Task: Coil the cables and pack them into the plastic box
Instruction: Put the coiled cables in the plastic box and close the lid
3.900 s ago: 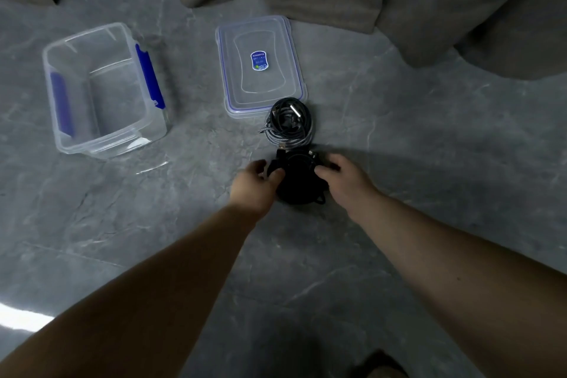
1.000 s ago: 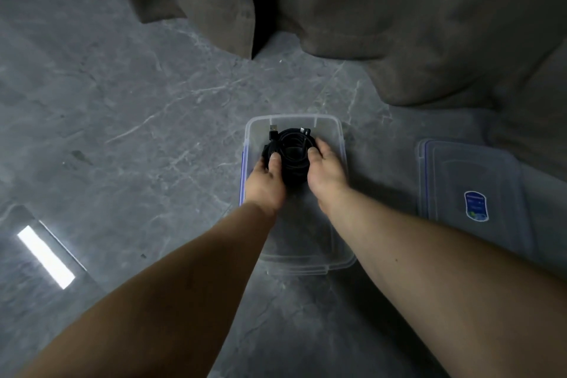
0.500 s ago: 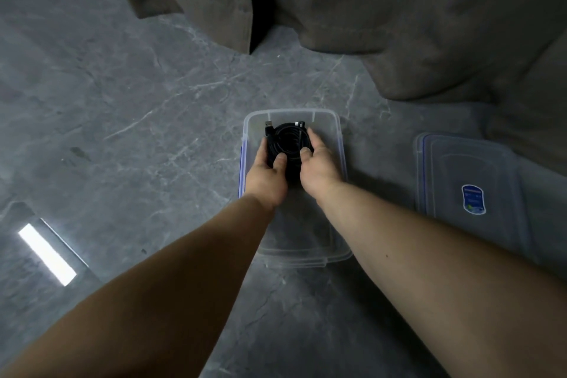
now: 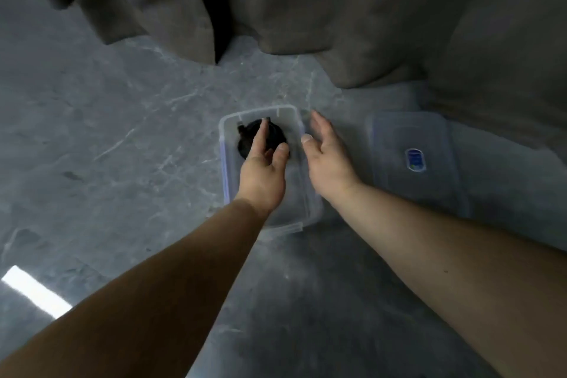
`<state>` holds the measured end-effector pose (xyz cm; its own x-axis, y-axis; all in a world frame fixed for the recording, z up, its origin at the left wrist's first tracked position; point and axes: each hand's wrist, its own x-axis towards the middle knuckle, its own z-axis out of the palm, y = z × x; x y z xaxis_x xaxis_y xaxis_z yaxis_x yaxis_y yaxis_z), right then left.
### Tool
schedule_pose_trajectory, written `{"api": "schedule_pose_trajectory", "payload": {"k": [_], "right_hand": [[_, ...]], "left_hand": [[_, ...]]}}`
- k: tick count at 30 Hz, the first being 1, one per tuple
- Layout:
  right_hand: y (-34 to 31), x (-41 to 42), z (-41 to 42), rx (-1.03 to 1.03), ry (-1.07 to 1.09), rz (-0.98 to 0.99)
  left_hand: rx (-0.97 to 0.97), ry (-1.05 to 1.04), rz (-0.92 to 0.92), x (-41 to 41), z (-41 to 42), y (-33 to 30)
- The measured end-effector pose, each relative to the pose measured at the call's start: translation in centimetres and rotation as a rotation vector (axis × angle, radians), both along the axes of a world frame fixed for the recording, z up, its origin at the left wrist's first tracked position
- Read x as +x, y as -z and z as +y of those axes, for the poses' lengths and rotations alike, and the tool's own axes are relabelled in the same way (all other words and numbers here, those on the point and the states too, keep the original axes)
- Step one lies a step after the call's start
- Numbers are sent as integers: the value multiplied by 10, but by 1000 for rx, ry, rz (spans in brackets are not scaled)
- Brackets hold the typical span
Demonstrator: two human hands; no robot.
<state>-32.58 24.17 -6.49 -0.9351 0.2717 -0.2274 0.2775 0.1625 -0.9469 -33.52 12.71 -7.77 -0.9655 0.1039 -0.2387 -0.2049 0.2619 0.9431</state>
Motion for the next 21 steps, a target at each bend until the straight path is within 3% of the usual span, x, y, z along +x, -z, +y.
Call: {"api": "schedule_pose_trajectory", "payload": {"k": [7,13,21], "right_hand": [[-10,119,98,292,118,-77],[26,200,196,447,320,-49],[84,223,228,204,322,-259]], "left_hand": [[32,197,-9,78,82,-17],[54,271,-34,138,157,19],[-197,278,-224,175,192,70]]}}
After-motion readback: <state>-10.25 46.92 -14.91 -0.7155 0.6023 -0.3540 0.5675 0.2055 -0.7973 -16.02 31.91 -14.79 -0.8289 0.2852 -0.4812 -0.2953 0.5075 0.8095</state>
